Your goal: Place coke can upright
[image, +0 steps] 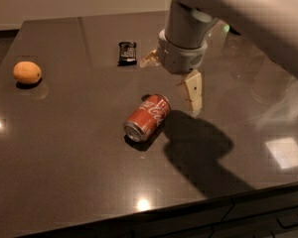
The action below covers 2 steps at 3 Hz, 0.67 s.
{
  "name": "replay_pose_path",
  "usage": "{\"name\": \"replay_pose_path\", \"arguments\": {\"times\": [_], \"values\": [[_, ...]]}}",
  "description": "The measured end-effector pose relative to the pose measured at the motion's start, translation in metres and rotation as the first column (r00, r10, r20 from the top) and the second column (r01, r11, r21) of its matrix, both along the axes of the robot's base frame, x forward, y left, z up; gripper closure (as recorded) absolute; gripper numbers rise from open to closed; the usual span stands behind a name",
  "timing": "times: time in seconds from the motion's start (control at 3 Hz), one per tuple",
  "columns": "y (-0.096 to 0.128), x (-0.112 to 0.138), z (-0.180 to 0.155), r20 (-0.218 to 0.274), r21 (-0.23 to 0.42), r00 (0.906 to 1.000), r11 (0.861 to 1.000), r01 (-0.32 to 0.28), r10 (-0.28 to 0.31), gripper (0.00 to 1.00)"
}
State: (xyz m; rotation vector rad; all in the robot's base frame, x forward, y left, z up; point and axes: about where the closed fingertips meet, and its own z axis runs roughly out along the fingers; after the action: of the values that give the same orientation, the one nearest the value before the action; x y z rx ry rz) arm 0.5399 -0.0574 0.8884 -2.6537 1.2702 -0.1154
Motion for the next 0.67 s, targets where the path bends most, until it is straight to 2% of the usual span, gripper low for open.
{"name": "replay_pose_path", "arguments": {"times": [0.67], "values": [[0.016,0.001,-0.028,-0.047,-0.102,0.9937,0.989,-0.106,0.101,0.00]]}}
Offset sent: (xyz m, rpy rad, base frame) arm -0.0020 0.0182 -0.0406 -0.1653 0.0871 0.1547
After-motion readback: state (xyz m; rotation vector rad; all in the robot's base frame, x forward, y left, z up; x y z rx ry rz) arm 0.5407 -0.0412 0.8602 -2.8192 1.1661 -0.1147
